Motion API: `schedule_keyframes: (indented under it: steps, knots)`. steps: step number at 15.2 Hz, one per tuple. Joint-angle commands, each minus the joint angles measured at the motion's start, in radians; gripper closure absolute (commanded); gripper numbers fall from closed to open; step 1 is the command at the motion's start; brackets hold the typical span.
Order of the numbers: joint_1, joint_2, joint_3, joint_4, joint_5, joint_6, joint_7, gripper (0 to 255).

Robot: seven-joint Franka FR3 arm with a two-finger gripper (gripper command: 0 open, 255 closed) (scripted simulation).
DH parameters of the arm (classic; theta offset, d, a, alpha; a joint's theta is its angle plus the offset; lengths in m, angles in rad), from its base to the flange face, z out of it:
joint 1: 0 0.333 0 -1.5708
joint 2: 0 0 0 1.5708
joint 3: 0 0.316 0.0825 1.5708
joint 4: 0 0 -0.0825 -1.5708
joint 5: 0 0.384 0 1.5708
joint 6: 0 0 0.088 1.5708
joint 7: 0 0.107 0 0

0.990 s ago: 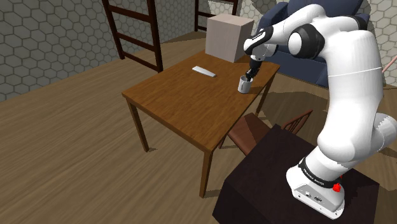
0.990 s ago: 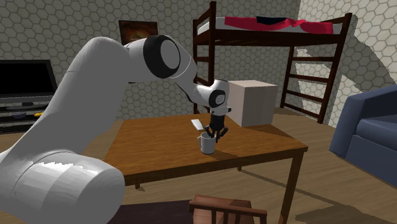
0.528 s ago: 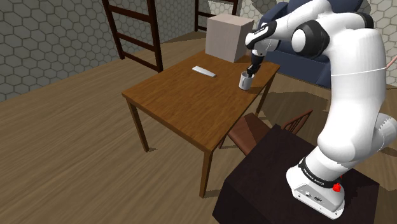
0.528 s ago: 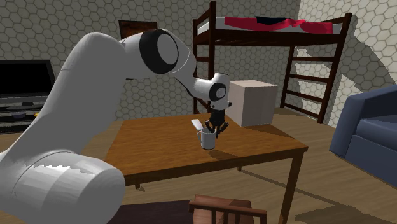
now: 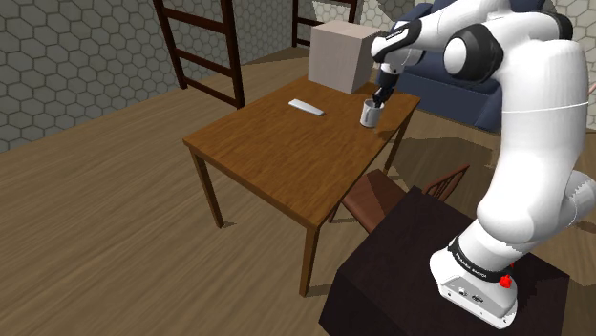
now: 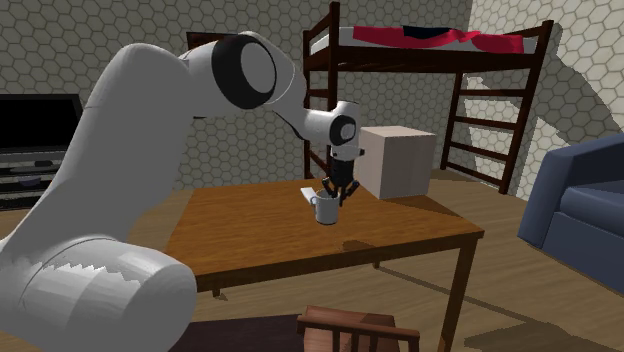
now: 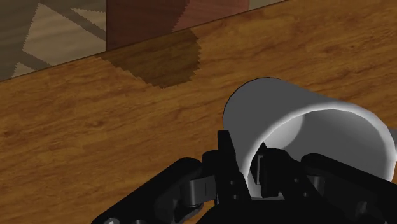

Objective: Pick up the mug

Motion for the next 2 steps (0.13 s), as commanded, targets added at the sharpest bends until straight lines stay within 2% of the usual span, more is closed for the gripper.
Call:
schedule_keyframes:
  steps: [1, 2]
  knots:
    - [0.0, -0.007, -0.002, 0.005, -0.003, -0.012, 0.001, 255]
    - [0.0, -0.007, -0.002, 0.005, -0.003, -0.012, 0.001, 255]
